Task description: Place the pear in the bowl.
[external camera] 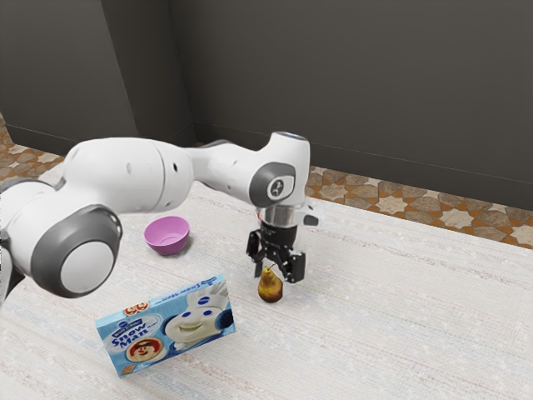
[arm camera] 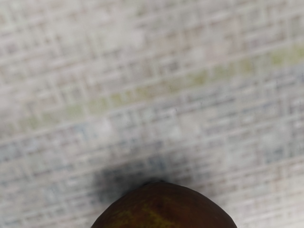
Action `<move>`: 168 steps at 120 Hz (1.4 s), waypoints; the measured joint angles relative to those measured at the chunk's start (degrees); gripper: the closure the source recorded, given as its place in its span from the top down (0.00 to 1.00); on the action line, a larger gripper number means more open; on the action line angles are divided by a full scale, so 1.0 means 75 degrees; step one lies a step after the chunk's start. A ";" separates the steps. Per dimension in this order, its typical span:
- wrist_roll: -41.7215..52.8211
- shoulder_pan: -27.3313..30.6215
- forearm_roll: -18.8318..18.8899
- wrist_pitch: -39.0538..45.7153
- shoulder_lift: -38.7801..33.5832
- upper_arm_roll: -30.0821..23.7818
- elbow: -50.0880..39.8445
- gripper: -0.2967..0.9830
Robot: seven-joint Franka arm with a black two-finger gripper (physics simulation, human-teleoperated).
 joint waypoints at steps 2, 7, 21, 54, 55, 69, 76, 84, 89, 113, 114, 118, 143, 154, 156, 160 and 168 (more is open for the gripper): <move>0.0001 0.0000 0.0006 -0.0010 0.0007 0.0000 0.0000 0.74; 0.0002 0.0000 0.0019 -0.0030 0.0018 0.0000 0.0000 0.72; 0.0004 0.0000 0.0038 -0.0059 0.0036 0.0000 0.0000 0.65; 0.0009 0.0000 0.0049 -0.0032 0.0112 0.0000 0.0019 0.57; 0.0009 0.0000 0.0049 -0.0033 0.0111 0.0000 0.0021 0.57; 0.0010 0.0000 0.0058 -0.0066 0.0087 0.0003 0.0042 0.53; 0.0010 0.0000 0.0066 -0.0083 0.0063 0.0005 0.0045 0.51; 0.0009 -0.0002 0.0082 -0.0164 0.0018 0.0022 0.0113 0.49; 0.0007 -0.0001 0.0092 -0.0270 -0.0004 0.0119 0.0255 0.47; 0.0055 0.0229 0.0168 -0.0881 -0.0082 0.0994 0.0846 0.40; 0.0062 0.0287 0.0170 -0.0898 -0.0075 0.1016 0.0868 0.40; 0.0092 0.0535 0.0179 -0.0956 -0.0032 0.1078 0.0949 0.39; 0.0386 0.1912 0.0226 -0.1159 0.0424 0.1181 0.1868 0.36; 0.0518 0.2178 0.0240 -0.1166 0.0673 0.1243 0.2253 0.38; 0.0541 0.2202 0.0238 -0.1166 0.0695 0.1293 0.2299 0.39; 0.0586 0.2234 0.0235 -0.1166 0.0722 0.1372 0.2367 0.40; 0.0677 0.2299 0.0221 -0.1164 0.0751 0.1476 0.2442 0.43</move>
